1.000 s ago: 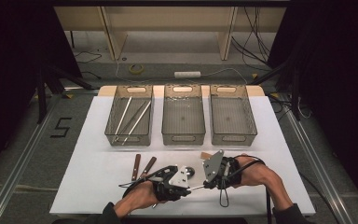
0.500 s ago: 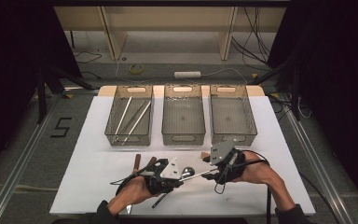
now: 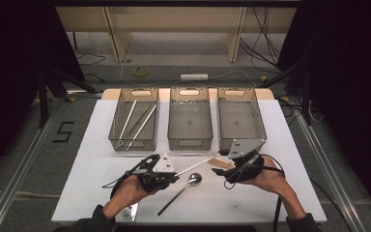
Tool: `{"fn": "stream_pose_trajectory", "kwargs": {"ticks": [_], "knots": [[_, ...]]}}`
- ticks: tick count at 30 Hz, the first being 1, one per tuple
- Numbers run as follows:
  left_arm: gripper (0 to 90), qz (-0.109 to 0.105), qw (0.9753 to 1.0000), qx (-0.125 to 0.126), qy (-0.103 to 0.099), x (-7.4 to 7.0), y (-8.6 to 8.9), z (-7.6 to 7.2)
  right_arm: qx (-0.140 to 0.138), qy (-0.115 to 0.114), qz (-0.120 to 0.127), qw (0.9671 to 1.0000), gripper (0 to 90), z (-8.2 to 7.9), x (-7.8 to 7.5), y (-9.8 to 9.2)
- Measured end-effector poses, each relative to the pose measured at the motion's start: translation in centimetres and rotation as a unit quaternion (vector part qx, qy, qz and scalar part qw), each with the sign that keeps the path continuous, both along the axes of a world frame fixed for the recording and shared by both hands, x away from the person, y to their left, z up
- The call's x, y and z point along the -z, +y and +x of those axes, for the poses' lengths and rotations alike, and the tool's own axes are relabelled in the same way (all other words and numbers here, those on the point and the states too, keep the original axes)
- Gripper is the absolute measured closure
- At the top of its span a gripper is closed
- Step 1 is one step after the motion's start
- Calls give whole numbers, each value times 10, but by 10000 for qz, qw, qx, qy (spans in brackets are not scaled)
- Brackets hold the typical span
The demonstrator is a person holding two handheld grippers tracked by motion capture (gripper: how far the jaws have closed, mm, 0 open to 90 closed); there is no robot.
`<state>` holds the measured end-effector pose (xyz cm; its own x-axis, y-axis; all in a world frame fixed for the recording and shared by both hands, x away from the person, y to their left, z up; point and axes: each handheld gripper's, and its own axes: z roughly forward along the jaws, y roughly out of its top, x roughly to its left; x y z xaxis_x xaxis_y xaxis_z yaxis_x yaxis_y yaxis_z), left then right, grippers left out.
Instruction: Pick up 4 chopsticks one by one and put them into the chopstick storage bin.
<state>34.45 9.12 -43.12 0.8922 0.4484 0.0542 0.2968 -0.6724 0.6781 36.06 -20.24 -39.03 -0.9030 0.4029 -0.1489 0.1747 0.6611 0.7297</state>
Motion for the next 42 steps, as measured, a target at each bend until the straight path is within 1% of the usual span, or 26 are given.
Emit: {"fn": "stream_pose_trajectory", "kwargs": {"ticks": [3, 5, 7, 9, 11, 13, 15, 16, 18, 20, 22, 23, 24, 25, 26, 28, 32, 37, 39, 42], "knots": [[838, -53, 9999, -103, 15, -1, 5, 3, 179, 9, 114, 9998, 370, 1, 3, -6], [838, -106, 9997, -199, 27, -3, 9, 4, 210, 15, 159, 9997, 364, 0, 5, -9], [838, -142, 9995, -271, 6, -5, 12, 6, 330, 17, 233, 9992, 363, -1, 9, -12], [838, -199, 9990, -404, 5, -6, 15, 7, 415, -38, 362, 9985, 359, -1, 12, -16], [838, -215, 9987, -462, 20, -7, 17, 9, 546, 23, 526, 9971, 359, -1, 16, -20], [838, -263, 9982, -539, 28, -7, 20, 10, 642, 59, 609, 9961, 354, -1, 19, -22], [838, -267, 9981, -551, 56, -7, 21, 11, 714, 37, 742, 9947, 354, -1, 21, -23], [838, -259, 9981, -555, 55, -6, 22, 11, 734, 70, 818, 9939, 354, -1, 22, -24], [838, -261, 9980, -564, 62, -7, 23, 11, 799, 104, 883, 9928, 353, -2, 23, -25], [838, -311, 9976, -621, 66, -8, 25, 12, 813, 170, 907, 9924, 344, -3, 26, -25], [837, -364, 9971, -667, 56, -10, 28, 13, 822, 183, 884, 9925, 344, -4, 29, -25], [838, -392, 9968, -687, 62, -11, 29, 14, 811, 179, 866, 9928, 345, -5, 30, -24], [838, -406, 9965, -734, 63, -12, 31, 15, 832, 85, 850, 9929, 345, -7, 31, -24], [838, -428, 9961, -766, 51, -13, 33, 16, 828, 63, 854, 9929, 344, -8, 31, -23], [838, -447, 9957, -803, 60, -14, 35, 17, 803, 104, 885, 9928, 340, -8, 32, -23], [837, -504, 9949, -868, 76, -16, 38, 19, 831, 115, 796, 9933, 329, -8, 33, -22], [838, -608, 9928, -1033, 60, -20, 46, 24, 904, 193, 844, 9921, 315, -9, 36, -23], [837, -671, 9902, -1228, 26, -26, 58, 31, 1024, 244, 893, 9904, 304, -11, 40, -25], [837, -696, 9889, -1313, -14, -28, 61, 34, 1082, 171, 898, 9899, 304, -12, 41, -25], [837, -754, 9872, -1407, -6, -32, 65, 40, 1130, 99, 957, 9889, 304, -15, 40, -27]]}}
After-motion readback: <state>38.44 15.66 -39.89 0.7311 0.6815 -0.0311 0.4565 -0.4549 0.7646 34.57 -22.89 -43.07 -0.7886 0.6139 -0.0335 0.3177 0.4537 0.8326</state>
